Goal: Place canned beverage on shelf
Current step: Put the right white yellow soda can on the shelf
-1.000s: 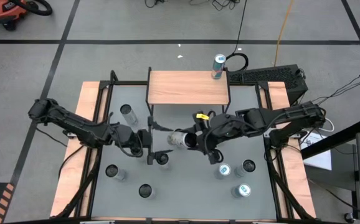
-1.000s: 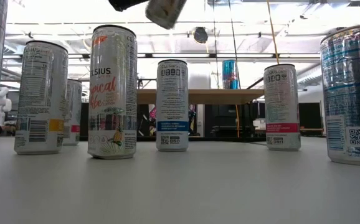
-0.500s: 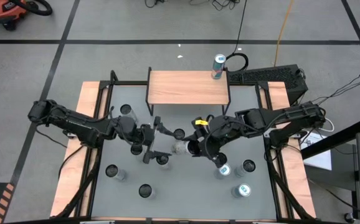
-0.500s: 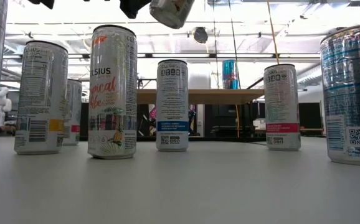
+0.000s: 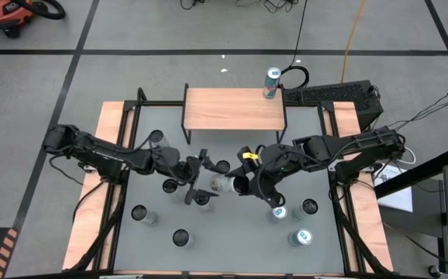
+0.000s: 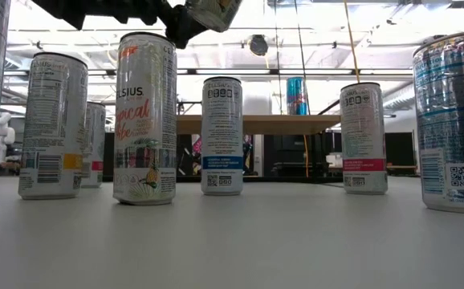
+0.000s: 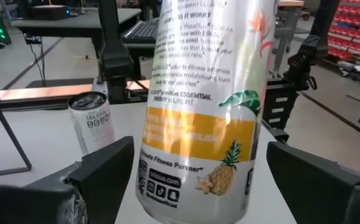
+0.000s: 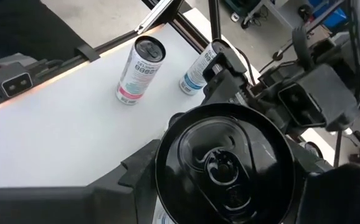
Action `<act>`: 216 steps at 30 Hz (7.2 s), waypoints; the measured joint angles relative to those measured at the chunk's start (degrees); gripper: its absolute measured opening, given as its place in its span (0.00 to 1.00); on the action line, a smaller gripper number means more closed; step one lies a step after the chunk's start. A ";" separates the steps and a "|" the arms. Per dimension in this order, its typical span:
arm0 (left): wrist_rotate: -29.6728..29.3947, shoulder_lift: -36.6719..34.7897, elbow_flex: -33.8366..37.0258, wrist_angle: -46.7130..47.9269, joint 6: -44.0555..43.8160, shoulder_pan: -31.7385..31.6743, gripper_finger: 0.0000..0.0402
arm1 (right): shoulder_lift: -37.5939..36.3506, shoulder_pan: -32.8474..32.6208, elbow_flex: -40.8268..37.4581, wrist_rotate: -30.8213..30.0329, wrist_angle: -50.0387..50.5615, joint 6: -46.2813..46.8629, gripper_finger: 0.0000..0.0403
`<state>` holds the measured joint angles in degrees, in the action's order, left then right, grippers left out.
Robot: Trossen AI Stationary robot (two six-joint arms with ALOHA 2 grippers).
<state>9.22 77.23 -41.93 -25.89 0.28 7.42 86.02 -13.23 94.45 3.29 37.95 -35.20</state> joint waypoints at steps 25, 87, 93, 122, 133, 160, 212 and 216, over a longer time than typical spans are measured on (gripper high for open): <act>0.74 0.17 0.04 -0.39 -1.71 0.04 0.64 | 0.00 0.03 0.00 -0.52 -0.61 4.34 0.59; -14.50 0.43 0.04 -19.42 4.60 -1.82 0.63 | 0.94 -6.81 18.79 -38.78 11.99 46.02 0.69; -14.22 0.44 0.04 -17.19 4.67 -3.28 0.63 | 6.82 -4.19 30.25 -33.79 21.62 46.09 0.69; -13.95 0.46 0.02 -13.64 4.62 -3.67 0.63 | 12.81 0.62 33.75 -25.40 31.18 44.36 0.47; -22.39 0.40 -0.17 -13.11 4.98 -3.92 0.88 | 12.83 6.45 33.72 -19.47 33.61 40.73 0.47; -25.66 -0.42 -0.04 -1.66 1.52 -4.39 0.97 | 13.71 35.13 33.73 -7.37 33.05 17.18 0.46; -16.86 -0.35 0.04 -0.67 3.10 -5.97 0.97 | 22.62 47.36 33.75 0.03 36.44 4.56 0.58; -16.86 -0.35 0.04 -0.66 3.10 -6.19 0.97 | 22.83 47.43 33.75 0.02 35.63 3.87 0.58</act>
<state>-7.64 76.88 -41.89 -26.54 3.38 1.23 108.85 34.19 128.20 3.31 73.58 -31.33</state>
